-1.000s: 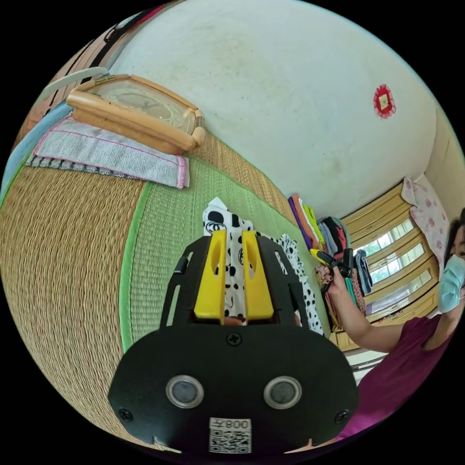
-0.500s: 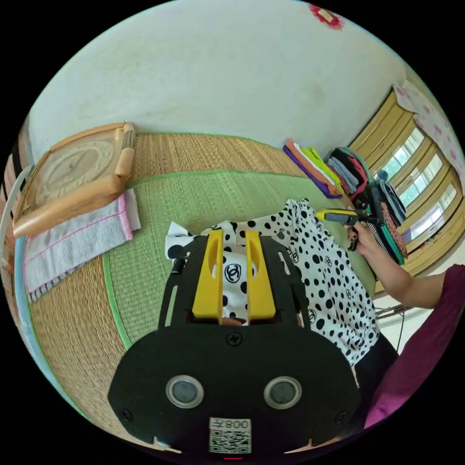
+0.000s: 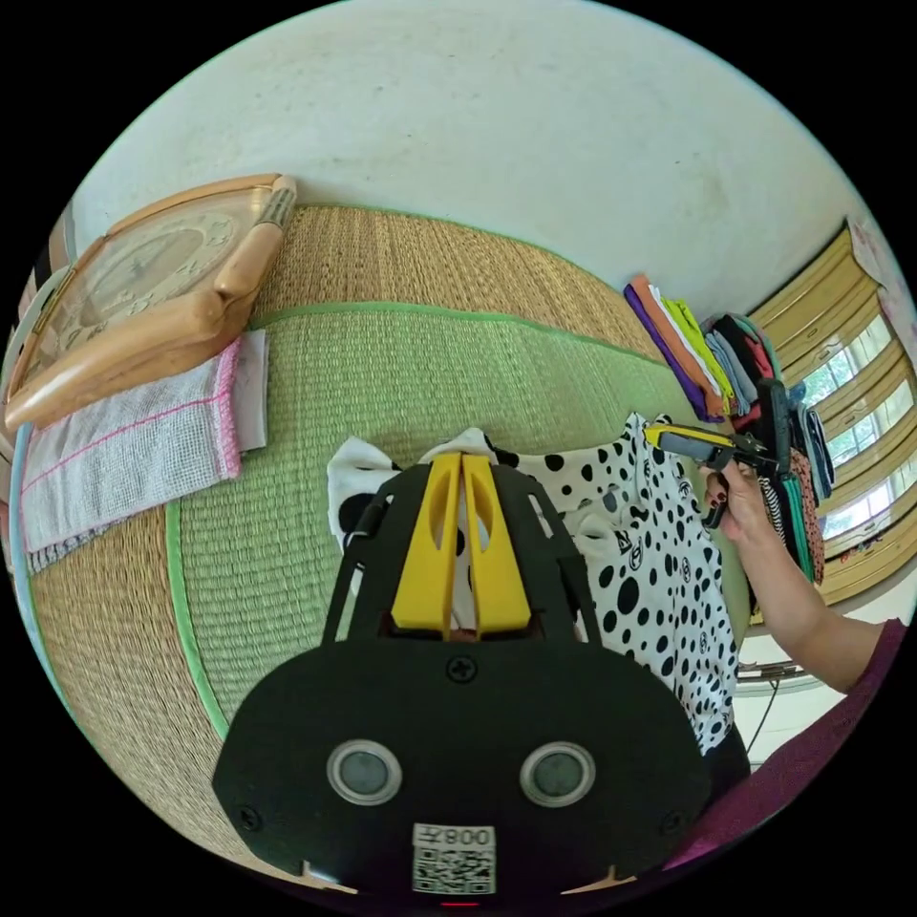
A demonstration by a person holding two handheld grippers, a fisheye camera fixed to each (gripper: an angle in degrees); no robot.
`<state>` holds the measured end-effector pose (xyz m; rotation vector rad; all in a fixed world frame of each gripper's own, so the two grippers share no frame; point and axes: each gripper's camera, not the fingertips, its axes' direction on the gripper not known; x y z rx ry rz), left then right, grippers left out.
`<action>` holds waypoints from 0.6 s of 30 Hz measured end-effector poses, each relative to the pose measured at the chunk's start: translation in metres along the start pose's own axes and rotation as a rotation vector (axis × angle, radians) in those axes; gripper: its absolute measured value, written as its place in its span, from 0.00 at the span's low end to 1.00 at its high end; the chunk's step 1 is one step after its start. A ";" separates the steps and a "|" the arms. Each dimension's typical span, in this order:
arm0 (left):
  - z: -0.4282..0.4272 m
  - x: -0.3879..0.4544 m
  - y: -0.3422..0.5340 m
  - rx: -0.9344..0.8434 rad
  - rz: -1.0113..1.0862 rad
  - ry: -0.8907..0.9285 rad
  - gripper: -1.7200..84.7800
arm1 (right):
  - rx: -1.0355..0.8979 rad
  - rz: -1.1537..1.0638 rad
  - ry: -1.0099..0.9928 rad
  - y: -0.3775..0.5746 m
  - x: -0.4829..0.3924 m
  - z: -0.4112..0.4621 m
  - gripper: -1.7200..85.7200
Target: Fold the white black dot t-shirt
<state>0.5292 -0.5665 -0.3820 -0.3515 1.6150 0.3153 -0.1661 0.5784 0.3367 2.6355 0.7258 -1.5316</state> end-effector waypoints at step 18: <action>0.099 0.190 -0.013 -0.234 0.587 0.170 0.11 | 0.115 -0.065 -0.102 0.057 -0.010 -0.043 0.05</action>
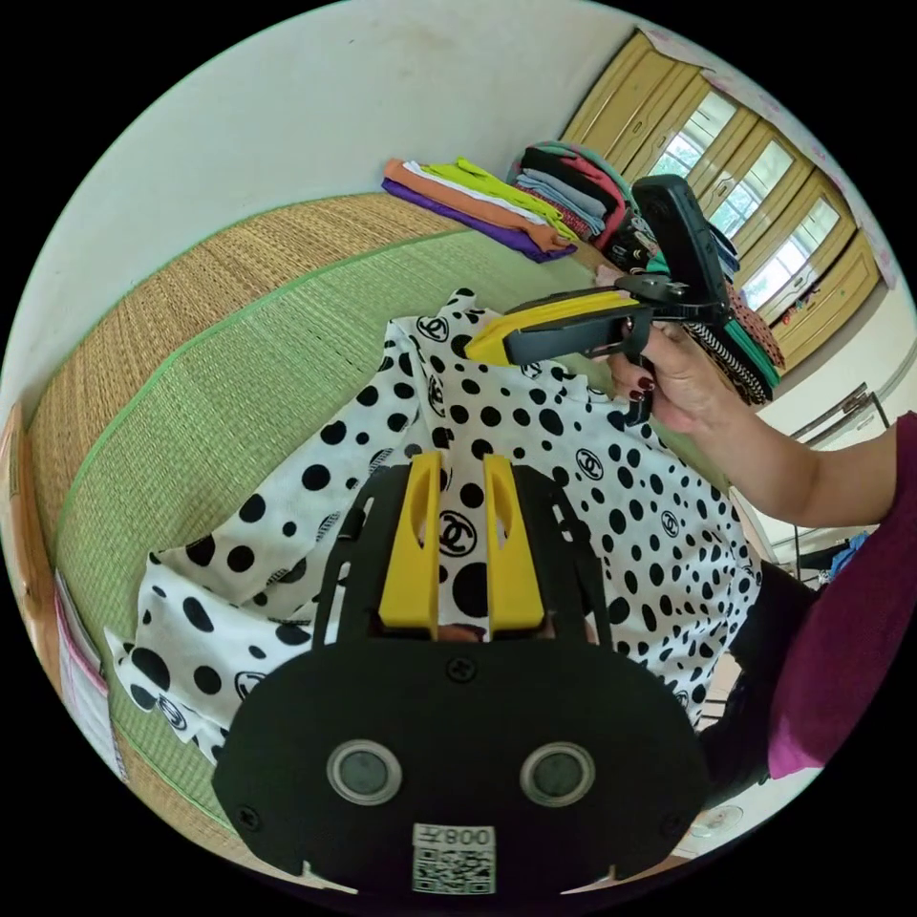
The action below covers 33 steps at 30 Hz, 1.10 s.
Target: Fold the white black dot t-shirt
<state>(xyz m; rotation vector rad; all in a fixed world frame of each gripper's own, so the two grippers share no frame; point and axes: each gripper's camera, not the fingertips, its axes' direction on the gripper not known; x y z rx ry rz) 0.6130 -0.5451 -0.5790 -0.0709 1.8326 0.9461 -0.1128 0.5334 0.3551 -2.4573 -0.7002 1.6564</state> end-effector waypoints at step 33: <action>0.027 -0.061 -0.029 0.098 -0.178 0.326 0.07 | -0.097 0.090 -0.104 -0.032 0.032 0.002 0.02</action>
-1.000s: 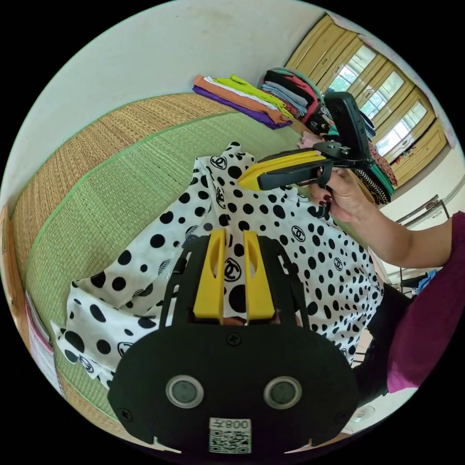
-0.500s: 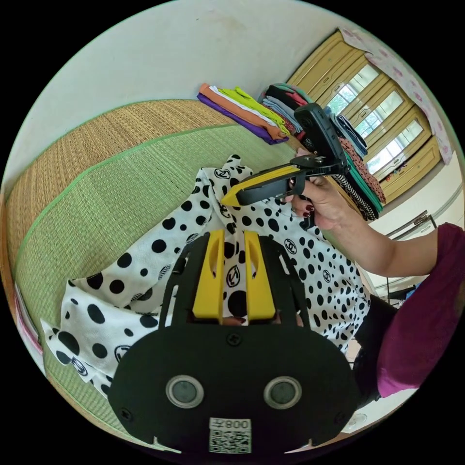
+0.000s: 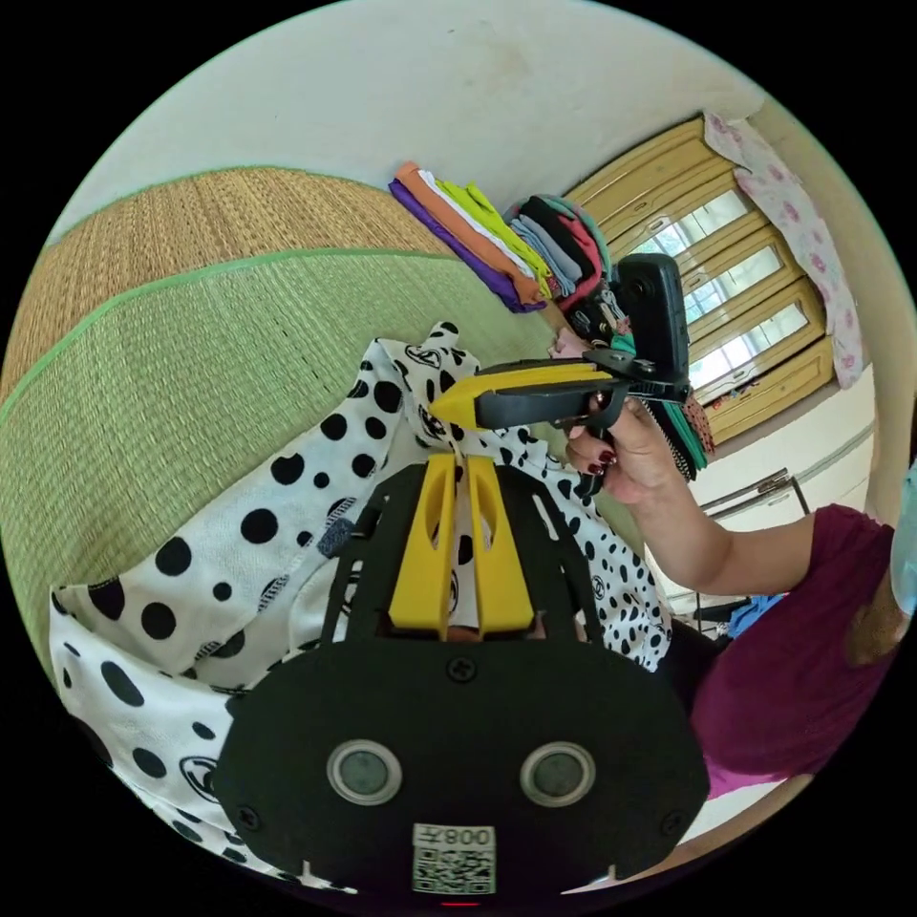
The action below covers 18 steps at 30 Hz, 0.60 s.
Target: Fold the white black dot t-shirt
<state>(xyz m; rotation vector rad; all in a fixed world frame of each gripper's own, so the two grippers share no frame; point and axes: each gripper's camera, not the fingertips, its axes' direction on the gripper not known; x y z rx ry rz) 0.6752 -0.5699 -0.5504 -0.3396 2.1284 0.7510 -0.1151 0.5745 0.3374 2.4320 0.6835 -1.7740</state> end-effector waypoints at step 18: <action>-0.101 0.005 0.087 0.057 -0.038 -0.303 0.12 | 0.020 -0.165 0.015 -0.004 -0.056 -0.001 0.08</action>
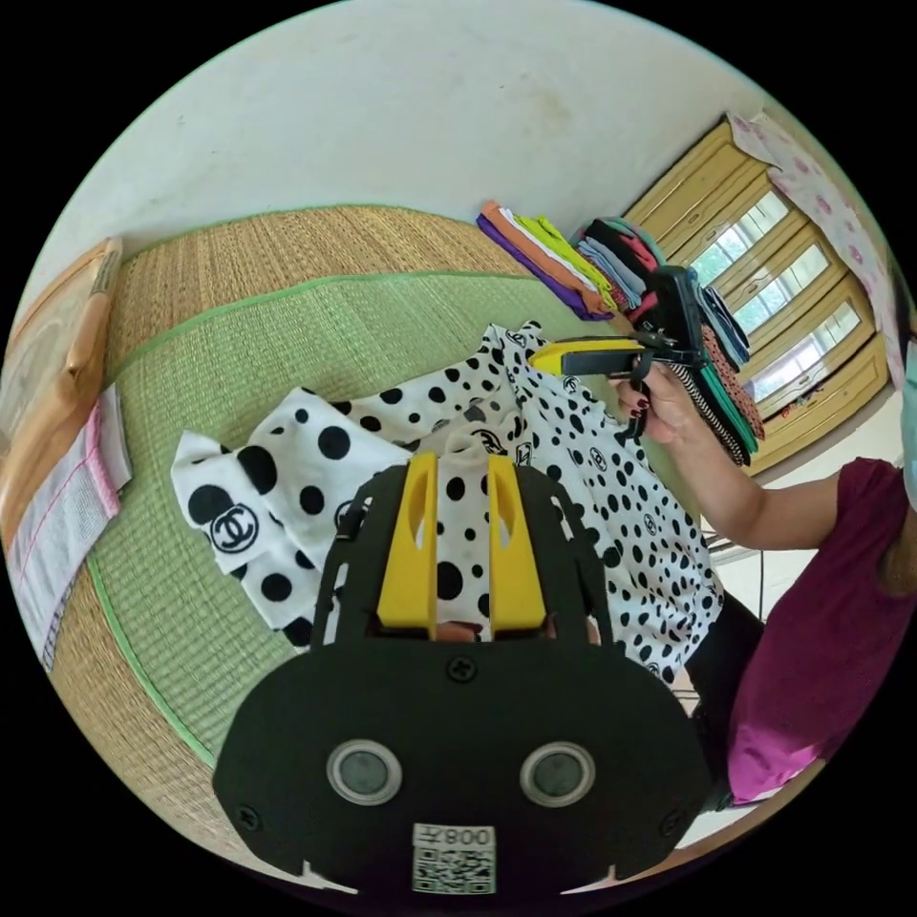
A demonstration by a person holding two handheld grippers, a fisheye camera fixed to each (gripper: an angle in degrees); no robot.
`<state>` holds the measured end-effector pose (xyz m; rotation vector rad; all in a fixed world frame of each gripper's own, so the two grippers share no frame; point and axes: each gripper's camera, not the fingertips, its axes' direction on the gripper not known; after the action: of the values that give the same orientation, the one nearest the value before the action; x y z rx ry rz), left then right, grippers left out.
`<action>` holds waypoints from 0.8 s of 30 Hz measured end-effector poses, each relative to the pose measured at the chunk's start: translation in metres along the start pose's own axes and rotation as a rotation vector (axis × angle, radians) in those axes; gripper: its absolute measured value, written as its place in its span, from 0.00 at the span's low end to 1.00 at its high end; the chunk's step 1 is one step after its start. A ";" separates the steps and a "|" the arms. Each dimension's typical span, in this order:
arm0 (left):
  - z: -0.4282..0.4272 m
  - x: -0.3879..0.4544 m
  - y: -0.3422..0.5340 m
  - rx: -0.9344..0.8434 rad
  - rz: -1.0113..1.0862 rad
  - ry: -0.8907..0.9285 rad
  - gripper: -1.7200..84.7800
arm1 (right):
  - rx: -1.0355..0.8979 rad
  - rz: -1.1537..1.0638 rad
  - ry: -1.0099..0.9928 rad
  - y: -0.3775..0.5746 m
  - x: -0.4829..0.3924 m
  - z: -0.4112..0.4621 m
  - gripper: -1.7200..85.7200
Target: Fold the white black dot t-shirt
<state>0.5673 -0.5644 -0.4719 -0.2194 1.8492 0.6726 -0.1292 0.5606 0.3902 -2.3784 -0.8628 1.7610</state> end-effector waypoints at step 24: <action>0.006 0.041 -0.038 -0.196 0.301 -0.121 0.05 | -0.342 -0.531 0.060 -0.066 -0.126 0.102 0.08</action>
<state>0.5739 -0.5856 -0.5238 -0.0249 1.7156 1.0549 -0.2711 0.5291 0.4879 -2.0684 -1.7070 1.4115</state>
